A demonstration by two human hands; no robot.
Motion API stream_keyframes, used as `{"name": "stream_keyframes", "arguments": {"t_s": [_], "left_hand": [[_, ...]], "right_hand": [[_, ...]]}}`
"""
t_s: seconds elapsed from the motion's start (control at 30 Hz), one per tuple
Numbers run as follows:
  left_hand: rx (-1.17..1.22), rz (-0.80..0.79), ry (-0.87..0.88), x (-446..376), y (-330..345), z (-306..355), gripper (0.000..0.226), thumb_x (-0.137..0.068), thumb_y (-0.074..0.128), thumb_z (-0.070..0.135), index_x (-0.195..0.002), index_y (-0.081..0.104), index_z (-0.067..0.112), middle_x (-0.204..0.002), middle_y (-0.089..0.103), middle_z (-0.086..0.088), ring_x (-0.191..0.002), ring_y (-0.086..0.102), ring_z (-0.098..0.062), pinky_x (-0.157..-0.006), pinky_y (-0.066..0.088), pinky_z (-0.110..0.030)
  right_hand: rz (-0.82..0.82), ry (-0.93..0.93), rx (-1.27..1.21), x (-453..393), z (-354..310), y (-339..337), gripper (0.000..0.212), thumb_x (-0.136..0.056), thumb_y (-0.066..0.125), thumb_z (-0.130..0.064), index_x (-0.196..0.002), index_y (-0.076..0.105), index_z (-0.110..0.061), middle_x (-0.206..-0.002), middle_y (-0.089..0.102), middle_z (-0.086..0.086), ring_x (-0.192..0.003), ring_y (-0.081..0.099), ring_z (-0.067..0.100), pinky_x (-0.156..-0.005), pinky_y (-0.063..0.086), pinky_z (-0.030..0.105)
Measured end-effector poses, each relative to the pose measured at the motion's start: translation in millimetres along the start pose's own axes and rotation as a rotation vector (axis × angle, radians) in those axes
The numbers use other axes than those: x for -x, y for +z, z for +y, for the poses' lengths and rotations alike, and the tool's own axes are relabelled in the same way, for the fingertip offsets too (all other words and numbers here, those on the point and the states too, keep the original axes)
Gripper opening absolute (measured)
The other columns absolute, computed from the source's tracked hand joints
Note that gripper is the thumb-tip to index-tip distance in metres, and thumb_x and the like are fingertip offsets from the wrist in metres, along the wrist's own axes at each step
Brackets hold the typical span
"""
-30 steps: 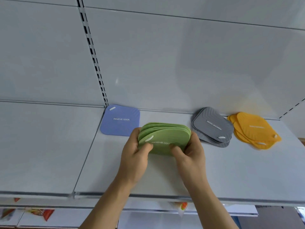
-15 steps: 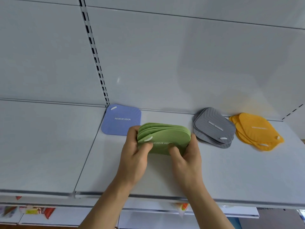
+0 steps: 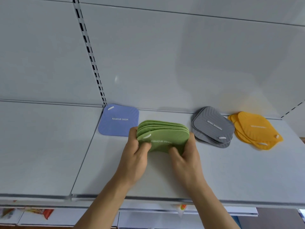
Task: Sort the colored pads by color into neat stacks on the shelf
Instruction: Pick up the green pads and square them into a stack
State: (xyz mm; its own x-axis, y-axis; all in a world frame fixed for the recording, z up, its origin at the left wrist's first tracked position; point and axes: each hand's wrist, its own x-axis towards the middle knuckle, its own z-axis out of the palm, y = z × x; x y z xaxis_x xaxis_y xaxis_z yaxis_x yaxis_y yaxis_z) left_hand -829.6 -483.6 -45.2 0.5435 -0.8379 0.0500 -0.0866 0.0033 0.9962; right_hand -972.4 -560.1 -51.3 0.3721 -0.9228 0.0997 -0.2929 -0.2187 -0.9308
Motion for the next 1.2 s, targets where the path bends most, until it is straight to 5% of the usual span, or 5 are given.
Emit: {"name": "stream_keyframes", "arguments": {"t_s": [0.27, 0.67, 0.87, 1.0, 1.2], "left_hand": [[-0.290, -0.022, -0.026, -10, -17, -5, 0.017, -0.092, 0.056, 0.037, -0.108, 0.058, 0.032, -0.095, 0.073, 0.010, -0.091, 0.071, -0.016, -0.088, 0.056, -0.049], [-0.293, -0.096, 0.005, -11, -13, -7, 0.010, -0.110, 0.043, 0.022, -0.113, 0.050, 0.029, -0.094, 0.067, -0.005, -0.086, 0.062, -0.025, -0.086, 0.050, -0.048], [-0.610, 0.089, 0.080, -47, -13, -4, 0.008, -0.102, 0.056, 0.024, -0.099, 0.058, 0.017, -0.080, 0.060, 0.002, -0.074, 0.058, -0.022, -0.073, 0.052, -0.046], [-0.687, 0.143, 0.068, -78, -7, -2, 0.034, -0.099, 0.063, 0.023, -0.131, 0.051, 0.021, -0.088, 0.069, 0.004, -0.088, 0.067, -0.028, -0.076, 0.054, -0.048], [-0.911, 0.176, 0.211, -93, 0, -22, 0.032, -0.092, 0.063, 0.018, -0.121, 0.051, 0.015, -0.077, 0.068, -0.006, -0.081, 0.062, -0.039, -0.069, 0.050, -0.048]], "right_hand": [[-0.014, -0.165, 0.311, -7, 17, -18, 0.021, -0.094, 0.070, -0.016, -0.106, 0.054, -0.021, -0.080, 0.068, -0.006, -0.072, 0.062, 0.018, -0.069, 0.050, 0.043], [0.001, -0.185, 0.307, -11, 26, -14, 0.019, -0.097, 0.068, -0.016, -0.109, 0.055, -0.023, -0.075, 0.059, -0.011, -0.066, 0.054, 0.010, -0.061, 0.044, 0.027], [-0.005, -0.103, 0.343, -46, 17, -15, 0.016, -0.092, 0.073, -0.020, -0.101, 0.061, -0.024, -0.092, 0.066, -0.008, -0.083, 0.064, 0.017, -0.075, 0.054, 0.041], [-0.037, 0.037, 0.303, -77, 15, -12, 0.027, -0.090, 0.075, -0.028, -0.115, 0.067, -0.027, -0.092, 0.072, -0.011, -0.088, 0.067, 0.016, -0.079, 0.055, 0.038], [-0.060, 0.021, 0.426, -92, 20, -7, 0.042, -0.094, 0.072, -0.028, -0.135, 0.061, -0.030, -0.092, 0.069, -0.013, -0.083, 0.062, 0.008, -0.067, 0.042, 0.022]]}}
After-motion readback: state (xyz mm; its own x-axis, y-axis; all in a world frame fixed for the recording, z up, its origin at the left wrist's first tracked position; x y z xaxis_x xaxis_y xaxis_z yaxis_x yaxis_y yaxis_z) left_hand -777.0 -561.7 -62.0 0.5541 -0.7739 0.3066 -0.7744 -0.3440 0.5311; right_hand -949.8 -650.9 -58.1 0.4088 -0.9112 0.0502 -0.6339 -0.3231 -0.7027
